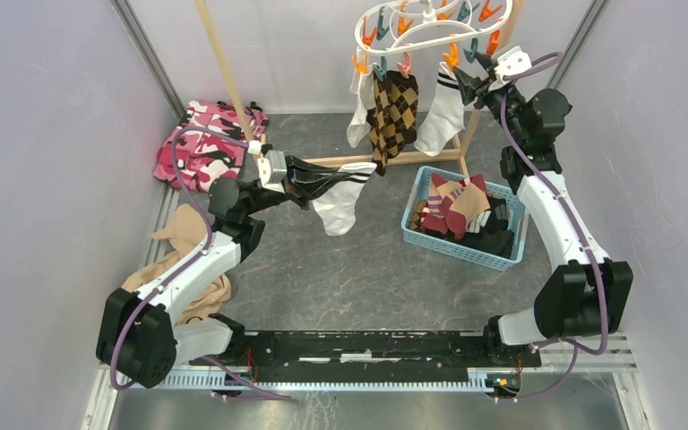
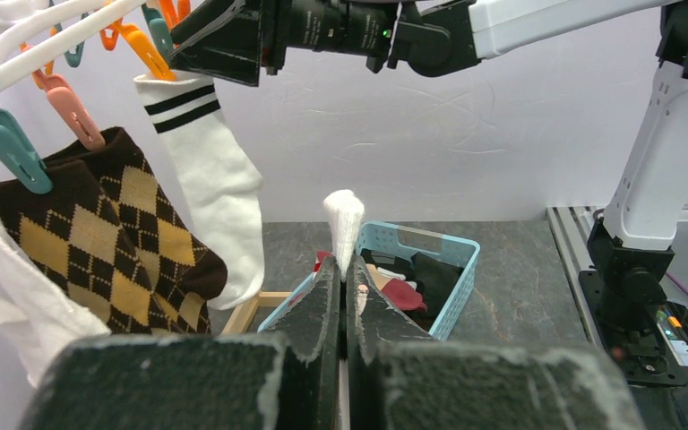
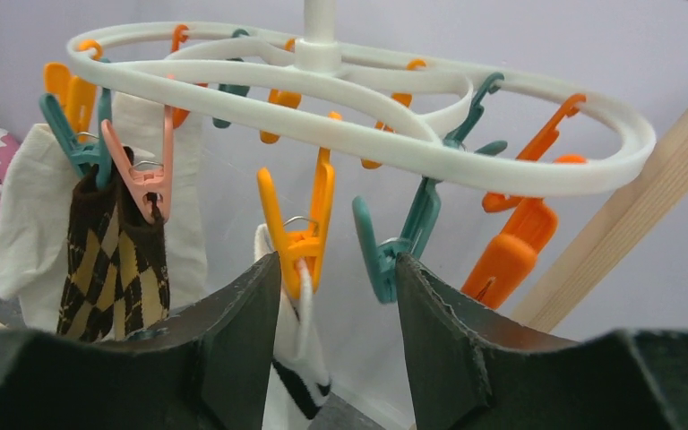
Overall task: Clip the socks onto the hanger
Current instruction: Open the clamp at the hanger.
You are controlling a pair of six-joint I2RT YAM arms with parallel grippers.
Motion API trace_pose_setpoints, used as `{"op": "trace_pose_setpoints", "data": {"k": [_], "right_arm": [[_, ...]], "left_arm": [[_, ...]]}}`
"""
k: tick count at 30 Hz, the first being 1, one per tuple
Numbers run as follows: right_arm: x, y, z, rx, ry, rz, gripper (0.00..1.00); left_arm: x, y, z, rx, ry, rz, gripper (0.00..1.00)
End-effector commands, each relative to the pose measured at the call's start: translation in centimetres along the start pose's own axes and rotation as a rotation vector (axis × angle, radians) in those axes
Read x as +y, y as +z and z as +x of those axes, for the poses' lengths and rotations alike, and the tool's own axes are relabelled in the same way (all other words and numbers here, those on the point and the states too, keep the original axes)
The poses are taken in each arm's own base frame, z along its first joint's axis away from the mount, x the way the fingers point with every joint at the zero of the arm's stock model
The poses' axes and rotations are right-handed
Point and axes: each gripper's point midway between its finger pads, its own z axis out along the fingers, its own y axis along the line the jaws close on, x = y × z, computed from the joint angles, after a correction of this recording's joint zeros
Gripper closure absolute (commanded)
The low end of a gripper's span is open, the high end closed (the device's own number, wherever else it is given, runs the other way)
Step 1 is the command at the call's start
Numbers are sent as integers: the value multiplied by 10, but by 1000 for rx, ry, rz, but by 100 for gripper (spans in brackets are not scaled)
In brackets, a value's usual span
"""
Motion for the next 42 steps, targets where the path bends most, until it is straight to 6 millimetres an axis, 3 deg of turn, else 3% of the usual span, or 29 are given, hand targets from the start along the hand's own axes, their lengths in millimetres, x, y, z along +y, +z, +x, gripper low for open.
{"op": "trace_pose_setpoints", "data": {"k": [1,8,21,31,42], "right_arm": [[-17,10,-16,-61,-36,51,44],[-15,20,-11,-74,-11,13,45],[16,16,-7,-95,63,-118,48],[54,18,-2,-109,126,-242,49],[115,36,2,-99,203,-364,50]], "left_arm": [[-5,2,-18,-44,54,26,98],[-5,3,-19,-44,58,28,98],[-1,7,-15,-41,60,35,98],[5,23,-10,-51,46,64,98],[1,55,3,-89,-21,134,98]]}}
